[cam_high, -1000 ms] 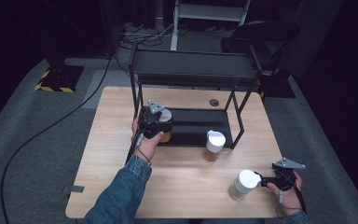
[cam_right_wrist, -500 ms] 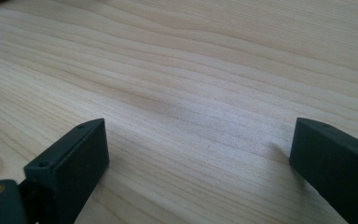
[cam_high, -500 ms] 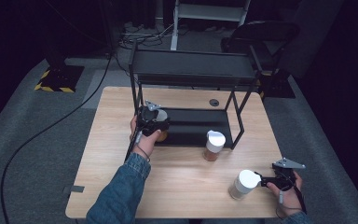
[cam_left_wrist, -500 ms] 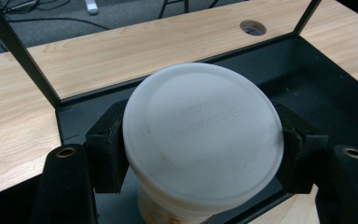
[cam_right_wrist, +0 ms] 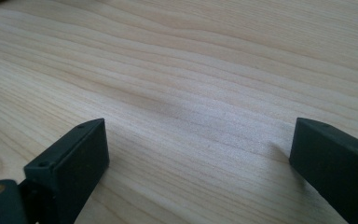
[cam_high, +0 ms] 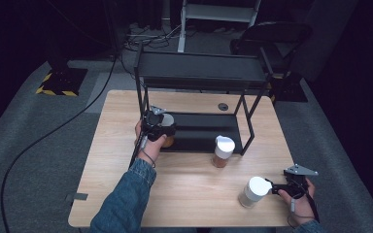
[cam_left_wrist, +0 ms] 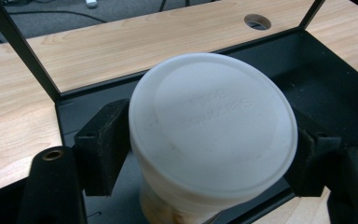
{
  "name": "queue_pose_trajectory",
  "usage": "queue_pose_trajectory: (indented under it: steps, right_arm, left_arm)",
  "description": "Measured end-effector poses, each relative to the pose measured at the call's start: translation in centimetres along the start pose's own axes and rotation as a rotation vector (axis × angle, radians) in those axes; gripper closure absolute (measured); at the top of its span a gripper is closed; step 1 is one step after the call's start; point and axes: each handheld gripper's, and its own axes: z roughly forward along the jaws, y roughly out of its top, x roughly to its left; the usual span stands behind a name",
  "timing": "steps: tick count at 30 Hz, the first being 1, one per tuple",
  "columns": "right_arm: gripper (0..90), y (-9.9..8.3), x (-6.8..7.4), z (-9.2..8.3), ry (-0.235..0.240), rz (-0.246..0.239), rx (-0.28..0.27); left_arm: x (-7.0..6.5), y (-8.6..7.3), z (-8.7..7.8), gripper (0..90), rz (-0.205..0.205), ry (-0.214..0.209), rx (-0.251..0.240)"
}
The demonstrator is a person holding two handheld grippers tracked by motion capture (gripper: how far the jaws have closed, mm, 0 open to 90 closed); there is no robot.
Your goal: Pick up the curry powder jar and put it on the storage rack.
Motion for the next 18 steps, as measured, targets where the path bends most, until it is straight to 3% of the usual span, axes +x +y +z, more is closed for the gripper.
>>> queue_pose_trajectory:
  steps: [6,18]
  right_arm:
    - [4.5,0.0,0.0,0.0,0.000,0.000,0.000]
    - [4.3,0.0,0.0,0.0,-0.002,-0.001,0.001]
  left_arm:
    - [-0.1,0.3,-1.1,15.2,-0.020,-0.012,-0.061]
    - [-0.9,0.3,-5.1,16.2,0.025,-0.046,-0.124]
